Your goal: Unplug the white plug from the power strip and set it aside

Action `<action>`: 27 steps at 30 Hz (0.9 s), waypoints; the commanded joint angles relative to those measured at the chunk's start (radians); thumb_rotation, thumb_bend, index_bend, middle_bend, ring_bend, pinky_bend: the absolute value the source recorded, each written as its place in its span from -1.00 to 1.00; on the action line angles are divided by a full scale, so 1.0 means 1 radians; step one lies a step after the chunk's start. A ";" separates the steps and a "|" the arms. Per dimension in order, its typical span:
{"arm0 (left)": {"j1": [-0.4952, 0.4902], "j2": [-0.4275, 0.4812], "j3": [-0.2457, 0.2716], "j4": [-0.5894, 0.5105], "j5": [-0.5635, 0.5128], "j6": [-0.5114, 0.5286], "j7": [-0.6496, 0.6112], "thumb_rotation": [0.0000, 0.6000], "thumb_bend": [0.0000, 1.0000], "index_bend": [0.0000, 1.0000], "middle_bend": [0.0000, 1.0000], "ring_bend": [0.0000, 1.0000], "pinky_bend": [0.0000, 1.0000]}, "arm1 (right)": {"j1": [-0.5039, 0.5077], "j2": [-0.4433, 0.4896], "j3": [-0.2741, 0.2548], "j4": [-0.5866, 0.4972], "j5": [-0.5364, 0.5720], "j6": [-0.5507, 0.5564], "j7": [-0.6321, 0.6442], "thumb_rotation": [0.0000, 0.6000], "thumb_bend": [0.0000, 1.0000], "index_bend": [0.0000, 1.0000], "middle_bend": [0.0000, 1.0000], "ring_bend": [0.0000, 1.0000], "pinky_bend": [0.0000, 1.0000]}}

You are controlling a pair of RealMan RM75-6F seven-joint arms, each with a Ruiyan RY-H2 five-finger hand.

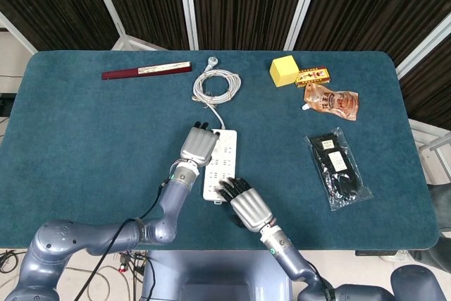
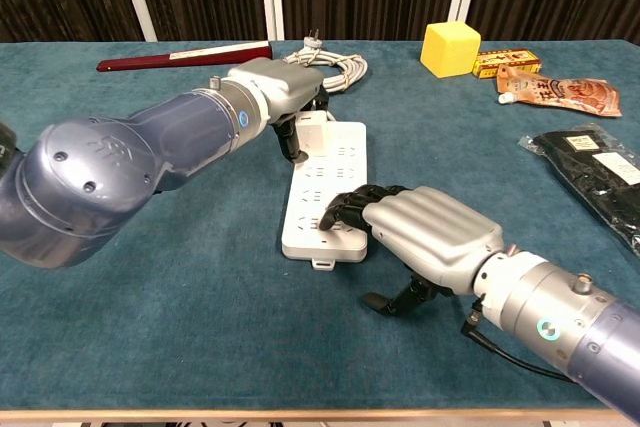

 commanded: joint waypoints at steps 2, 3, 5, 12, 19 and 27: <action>-0.003 -0.013 0.002 0.023 -0.005 -0.009 -0.007 1.00 -0.45 -0.08 -0.01 -0.63 -0.60 | 0.001 -0.004 -0.002 0.009 -0.001 0.000 0.005 1.00 -0.21 -0.57 -0.64 -0.79 -0.67; -0.004 -0.016 0.001 0.028 -0.002 -0.009 -0.009 1.00 -0.43 -0.05 0.03 -0.61 -0.58 | 0.001 -0.005 -0.002 0.011 -0.001 0.000 0.006 1.00 -0.21 -0.57 -0.64 -0.79 -0.67; -0.005 -0.023 -0.001 0.039 0.007 -0.006 -0.020 1.00 -0.39 0.01 0.09 -0.58 -0.56 | 0.001 -0.006 -0.001 0.014 0.001 0.001 0.011 1.00 -0.21 -0.57 -0.64 -0.79 -0.67; -0.007 -0.053 -0.001 0.078 0.043 -0.002 -0.055 1.00 -0.30 0.19 0.28 -0.49 -0.52 | 0.001 -0.007 -0.002 0.025 -0.002 0.003 0.023 1.00 -0.21 -0.57 -0.64 -0.79 -0.67; -0.011 -0.075 -0.007 0.096 0.080 0.009 -0.085 1.00 -0.30 0.26 0.34 -0.45 -0.49 | 0.000 -0.005 -0.003 0.029 -0.001 0.004 0.029 1.00 -0.21 -0.57 -0.64 -0.79 -0.67; -0.002 -0.082 -0.001 0.099 0.112 0.019 -0.101 1.00 -0.30 0.35 0.44 -0.41 -0.47 | -0.002 -0.004 -0.008 0.029 -0.002 0.005 0.034 1.00 -0.21 -0.57 -0.64 -0.79 -0.67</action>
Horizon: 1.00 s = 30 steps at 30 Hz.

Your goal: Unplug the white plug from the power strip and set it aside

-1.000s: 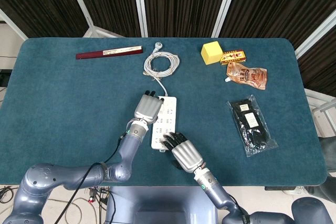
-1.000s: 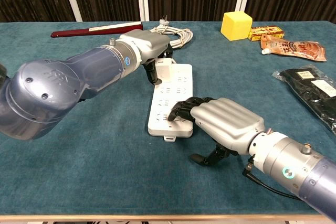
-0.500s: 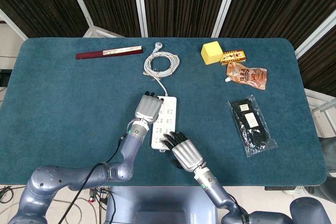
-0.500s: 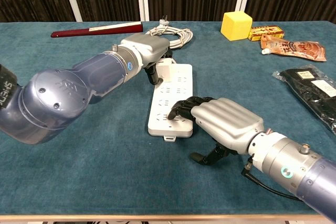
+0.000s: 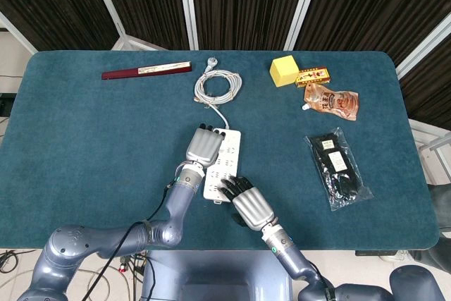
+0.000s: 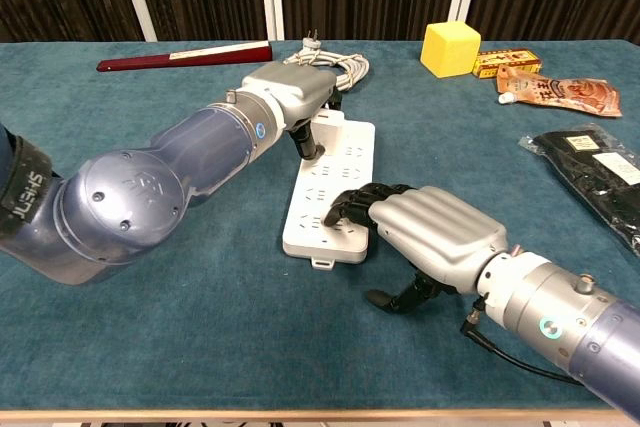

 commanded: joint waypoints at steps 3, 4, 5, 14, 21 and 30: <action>0.016 0.005 0.013 -0.005 0.003 0.004 0.004 1.00 -0.30 0.35 0.45 -0.41 -0.47 | -0.001 0.001 -0.002 -0.002 -0.003 0.003 0.001 1.00 -0.21 -0.57 -0.64 -0.79 -0.67; 0.020 0.007 0.017 -0.007 0.003 0.004 0.007 1.00 -0.30 0.35 0.45 -0.41 -0.47 | -0.001 0.002 -0.002 -0.003 -0.003 0.003 0.001 1.00 -0.21 -0.57 -0.64 -0.79 -0.67; 0.024 0.009 0.020 -0.009 0.003 0.005 0.009 1.00 -0.30 0.36 0.45 -0.41 -0.47 | -0.001 0.002 -0.003 -0.004 -0.004 0.004 0.001 1.00 -0.21 -0.57 -0.64 -0.79 -0.67; 0.025 0.013 0.002 -0.028 0.011 0.016 0.009 1.00 -0.30 0.36 0.45 -0.40 -0.47 | -0.002 0.003 -0.003 -0.007 -0.005 0.006 0.009 1.00 -0.21 -0.57 -0.65 -0.79 -0.67; 0.004 -0.009 -0.016 -0.019 0.029 0.019 0.011 1.00 -0.29 0.36 0.46 -0.40 -0.46 | -0.004 0.006 -0.006 -0.008 -0.003 0.006 0.009 1.00 -0.21 -0.57 -0.64 -0.79 -0.67; 0.037 0.014 0.007 -0.021 0.023 0.024 0.027 1.00 -0.29 0.41 0.50 -0.38 -0.46 | -0.005 0.009 -0.010 -0.018 -0.002 0.006 0.001 1.00 -0.21 -0.57 -0.64 -0.79 -0.67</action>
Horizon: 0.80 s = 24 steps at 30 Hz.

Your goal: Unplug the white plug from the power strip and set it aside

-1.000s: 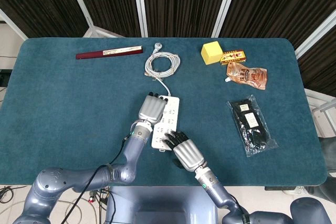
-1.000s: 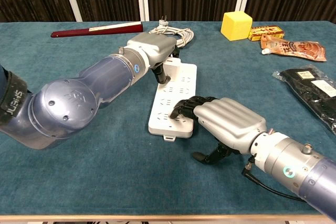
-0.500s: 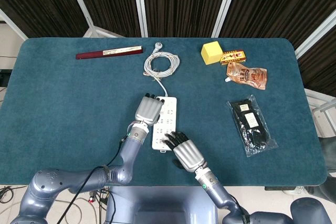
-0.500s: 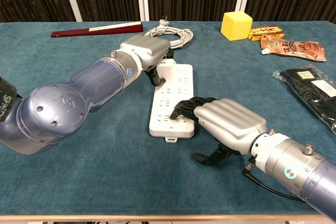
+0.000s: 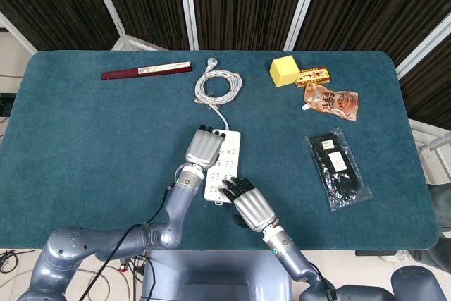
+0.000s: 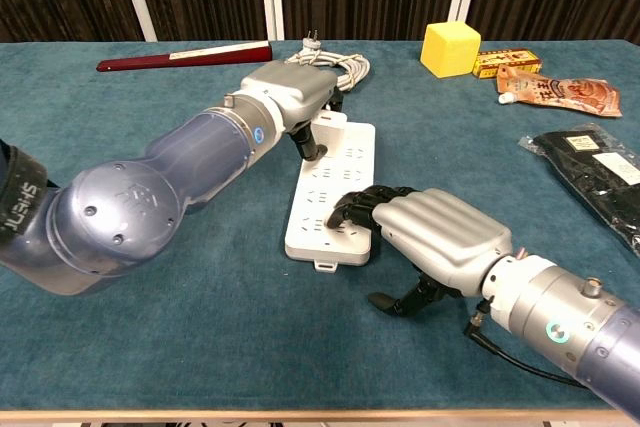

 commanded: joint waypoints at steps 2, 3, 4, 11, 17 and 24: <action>0.017 0.018 0.013 -0.001 -0.008 -0.005 0.011 1.00 -0.29 0.41 0.50 -0.38 -0.46 | 0.000 -0.002 -0.002 -0.004 -0.001 0.001 -0.004 1.00 -0.21 -0.57 -0.64 -0.79 -0.67; 0.020 0.022 0.017 0.000 -0.009 -0.007 0.014 1.00 -0.29 0.41 0.50 -0.38 -0.45 | 0.000 -0.003 -0.002 -0.005 0.000 0.001 -0.004 1.00 -0.21 -0.57 -0.64 -0.79 -0.67; 0.022 0.024 0.020 0.001 -0.009 -0.010 0.016 1.00 -0.29 0.41 0.50 -0.38 -0.45 | -0.001 -0.004 -0.002 -0.005 0.000 0.001 -0.004 1.00 -0.21 -0.57 -0.64 -0.79 -0.67; 0.020 0.008 0.008 0.017 0.001 -0.018 -0.009 1.00 -0.28 0.48 0.59 -0.27 -0.37 | 0.000 -0.008 0.002 0.005 0.004 0.001 -0.004 1.00 -0.21 -0.57 -0.64 -0.79 -0.67; 0.013 -0.007 -0.011 0.022 0.020 -0.014 -0.037 1.00 -0.28 0.53 0.65 -0.24 -0.35 | -0.001 -0.003 0.004 0.007 0.005 0.002 0.002 1.00 -0.22 -0.57 -0.64 -0.79 -0.67; 0.010 -0.003 -0.024 0.013 0.030 -0.007 -0.039 1.00 -0.27 0.55 0.67 -0.23 -0.35 | 0.000 0.001 0.004 0.003 0.001 0.005 0.003 1.00 -0.21 -0.57 -0.64 -0.79 -0.67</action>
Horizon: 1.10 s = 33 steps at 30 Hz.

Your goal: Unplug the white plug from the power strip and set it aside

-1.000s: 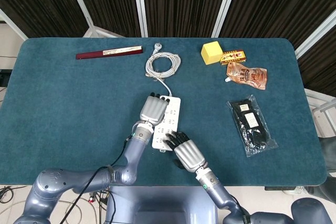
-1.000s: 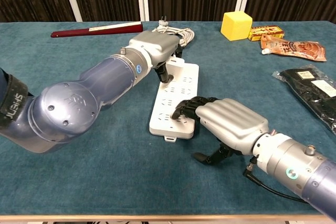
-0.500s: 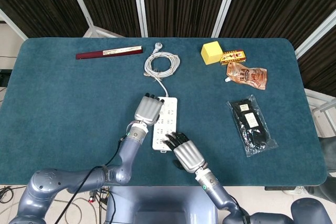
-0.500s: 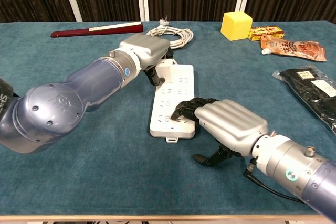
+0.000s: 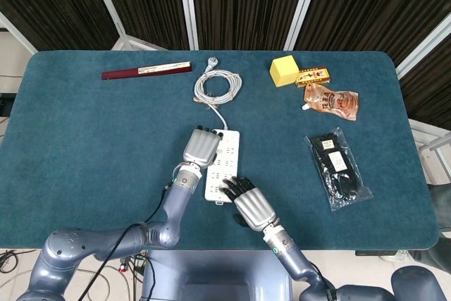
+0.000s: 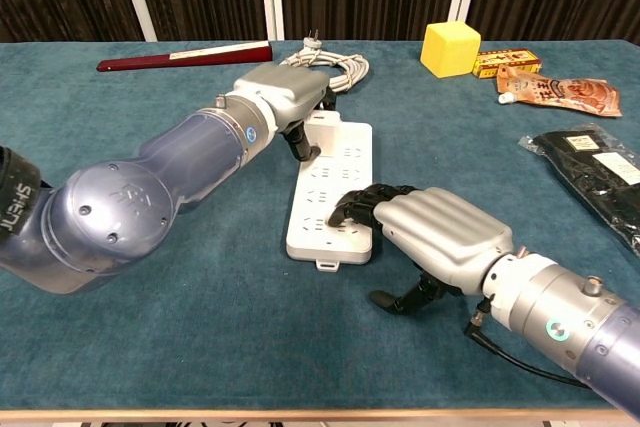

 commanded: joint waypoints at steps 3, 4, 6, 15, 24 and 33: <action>-0.001 0.009 -0.010 -0.008 0.001 0.003 0.002 1.00 -0.27 0.55 0.68 -0.23 -0.35 | 0.000 0.001 0.001 -0.003 0.000 0.002 -0.001 1.00 -0.21 -0.57 -0.65 -0.79 -0.67; -0.001 0.010 -0.012 -0.010 0.000 0.003 0.001 1.00 -0.27 0.56 0.68 -0.23 -0.35 | 0.000 0.001 0.001 -0.004 -0.001 0.002 -0.002 1.00 -0.21 -0.57 -0.64 -0.79 -0.67; -0.001 0.014 -0.017 -0.016 -0.002 0.003 0.001 1.00 -0.27 0.56 0.68 -0.23 -0.35 | 0.000 0.001 0.001 -0.005 0.000 0.003 -0.003 1.00 -0.21 -0.57 -0.64 -0.79 -0.67; -0.009 0.026 -0.034 -0.039 0.004 0.008 0.001 1.00 -0.27 0.57 0.69 -0.22 -0.34 | -0.001 0.001 0.000 -0.008 0.001 0.005 -0.010 1.00 -0.21 -0.57 -0.64 -0.79 -0.67; -0.003 0.091 -0.061 -0.133 0.029 0.048 -0.007 1.00 -0.27 0.56 0.69 -0.22 -0.34 | -0.002 0.007 0.000 -0.033 -0.002 0.015 -0.030 1.00 -0.21 -0.57 -0.65 -0.79 -0.67; 0.052 0.176 -0.030 -0.242 0.041 0.093 -0.006 1.00 -0.27 0.56 0.69 -0.22 -0.34 | -0.001 0.027 0.022 -0.089 -0.027 0.064 -0.072 1.00 -0.21 -0.57 -0.64 -0.79 -0.67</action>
